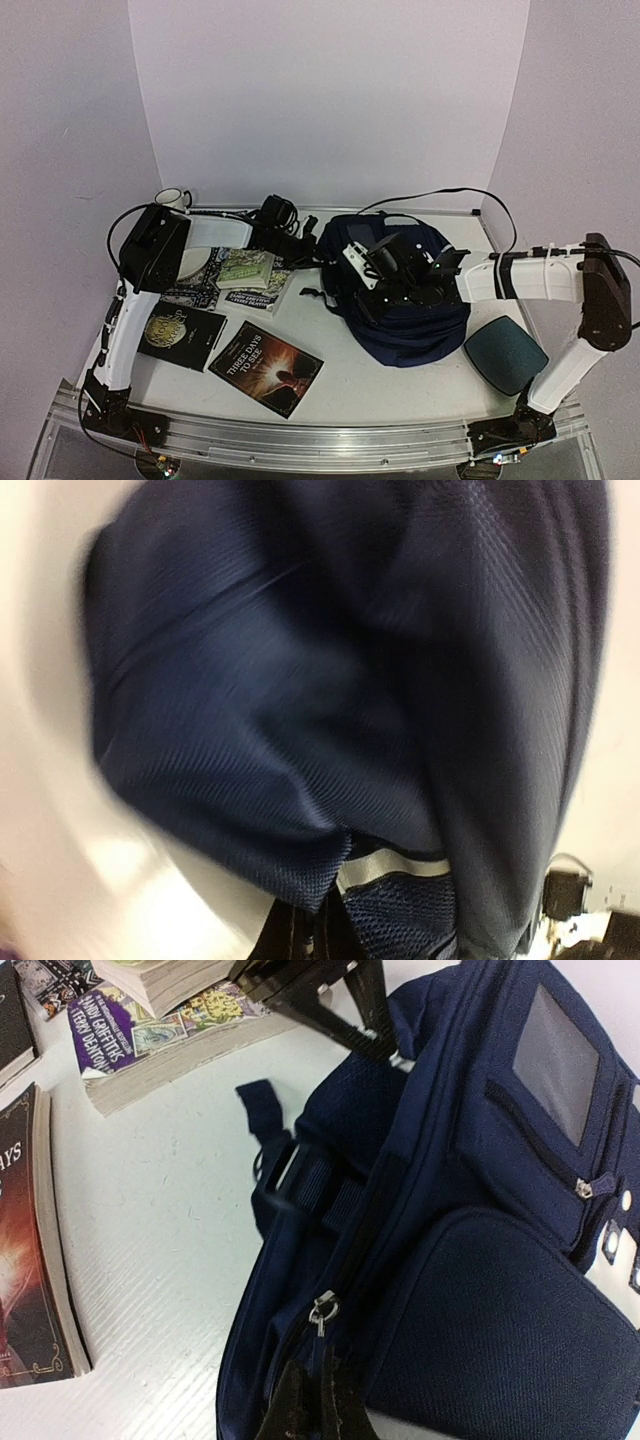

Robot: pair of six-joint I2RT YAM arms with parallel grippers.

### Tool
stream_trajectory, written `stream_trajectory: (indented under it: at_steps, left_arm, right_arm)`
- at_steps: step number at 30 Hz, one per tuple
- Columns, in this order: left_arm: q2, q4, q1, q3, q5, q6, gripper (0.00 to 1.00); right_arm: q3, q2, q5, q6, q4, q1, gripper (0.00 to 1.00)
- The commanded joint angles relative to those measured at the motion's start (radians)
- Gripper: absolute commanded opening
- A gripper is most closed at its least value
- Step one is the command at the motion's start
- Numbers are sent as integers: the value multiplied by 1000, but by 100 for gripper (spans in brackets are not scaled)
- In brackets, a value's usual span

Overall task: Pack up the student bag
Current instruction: Zip the student bag into the second largest pocket of the bag, then hold the student bag at the center of the board.

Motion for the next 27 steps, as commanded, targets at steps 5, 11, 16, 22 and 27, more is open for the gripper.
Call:
stream_trajectory:
  at_steps: [5, 11, 16, 22, 27]
  left_arm:
    - [-57, 143, 122, -47, -163, -60, 25]
    - [-244, 306, 111, -297, -116, -143, 50]
    - [-316, 326, 54, -390, -81, -161, 55]
    - [-309, 337, -33, -422, -50, -186, 56]
    - [-298, 342, -87, -408, -57, -194, 56]
  right_arm:
    - [123, 101, 10, 0, -53, 55, 0]
    - [247, 191, 17, -35, -18, 55, 0]
    - [236, 179, -8, -36, 31, 55, 0]
    - [203, 165, -17, -33, 90, 56, 0]
    - [163, 135, -10, -36, 131, 55, 0]
